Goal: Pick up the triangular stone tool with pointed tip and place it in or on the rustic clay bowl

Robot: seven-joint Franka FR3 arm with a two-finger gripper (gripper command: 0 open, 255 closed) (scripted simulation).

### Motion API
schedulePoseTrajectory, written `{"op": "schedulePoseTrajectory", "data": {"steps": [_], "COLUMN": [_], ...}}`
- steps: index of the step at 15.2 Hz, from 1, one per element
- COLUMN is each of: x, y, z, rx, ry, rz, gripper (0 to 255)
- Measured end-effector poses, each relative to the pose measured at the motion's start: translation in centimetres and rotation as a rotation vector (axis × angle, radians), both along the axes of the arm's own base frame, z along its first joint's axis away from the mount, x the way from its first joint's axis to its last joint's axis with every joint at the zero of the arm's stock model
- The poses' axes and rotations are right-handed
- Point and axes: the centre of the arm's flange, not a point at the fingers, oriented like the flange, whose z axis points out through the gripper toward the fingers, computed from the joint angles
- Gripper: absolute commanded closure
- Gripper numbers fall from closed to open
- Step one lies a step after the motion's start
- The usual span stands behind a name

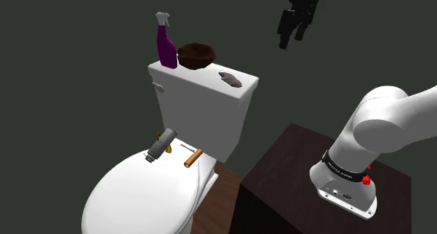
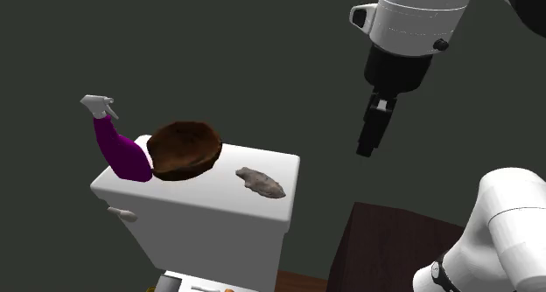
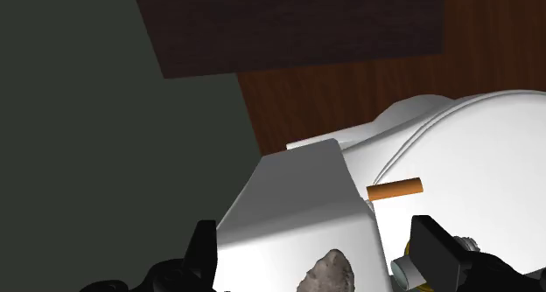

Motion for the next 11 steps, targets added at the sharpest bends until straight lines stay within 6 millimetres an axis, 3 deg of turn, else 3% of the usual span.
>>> {"op": "schedulePoseTrajectory", "data": {"steps": [2, 5, 11], "x": [0.5, 2.9, 9.4], "y": [0.1, 0.6, 1.2], "z": [-0.3, -2.4, -7.3], "rx": [0.0, -0.002, -0.007], "ry": [0.001, 0.005, 0.012], "rz": [-0.003, -0.017, -0.052], "gripper": [0, 0, 0]}}
